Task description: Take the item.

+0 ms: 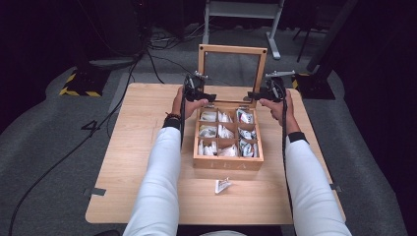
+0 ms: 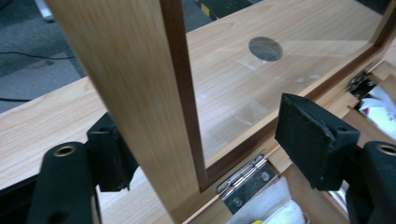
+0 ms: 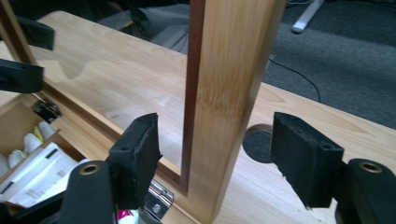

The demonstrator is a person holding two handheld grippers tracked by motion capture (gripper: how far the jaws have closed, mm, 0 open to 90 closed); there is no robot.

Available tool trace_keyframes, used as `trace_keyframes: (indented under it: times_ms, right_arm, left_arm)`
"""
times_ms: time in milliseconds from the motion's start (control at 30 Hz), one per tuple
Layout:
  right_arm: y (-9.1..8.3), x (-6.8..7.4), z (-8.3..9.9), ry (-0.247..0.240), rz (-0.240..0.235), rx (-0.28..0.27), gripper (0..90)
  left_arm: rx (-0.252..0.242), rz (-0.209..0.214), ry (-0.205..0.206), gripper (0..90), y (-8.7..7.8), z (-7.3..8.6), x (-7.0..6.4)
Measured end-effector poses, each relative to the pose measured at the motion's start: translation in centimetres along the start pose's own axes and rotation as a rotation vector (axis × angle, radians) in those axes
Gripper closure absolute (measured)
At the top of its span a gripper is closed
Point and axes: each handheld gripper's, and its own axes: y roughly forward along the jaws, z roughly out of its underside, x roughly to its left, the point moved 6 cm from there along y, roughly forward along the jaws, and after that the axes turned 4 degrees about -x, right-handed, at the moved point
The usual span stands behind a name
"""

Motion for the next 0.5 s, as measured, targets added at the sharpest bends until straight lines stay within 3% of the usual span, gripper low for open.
trace_keyframes:
  times_ms: [200,233,300,500]
  right_arm:
    - [0.3,1.2,-0.3,-0.008,-0.043,-0.008,36.9]
    - [0.4,1.5,-0.4,-0.020,-0.044,-0.012,32.7]
    - [0.5,1.7,-0.5,-0.029,-0.020,-0.003,33.2]
    - [0.0,1.7,-0.5,-0.014,-0.044,-0.005,35.9]
  left_arm:
    - [0.010,0.007,-0.007,28.7,-0.2,0.1,0.1]
    - [0.011,0.009,-0.008,28.9,-0.3,0.1,0.1]
    - [0.012,0.014,-0.013,29.4,-0.4,0.1,0.1]
    - [0.007,0.021,-0.008,30.9,-0.8,0.0,0.0]
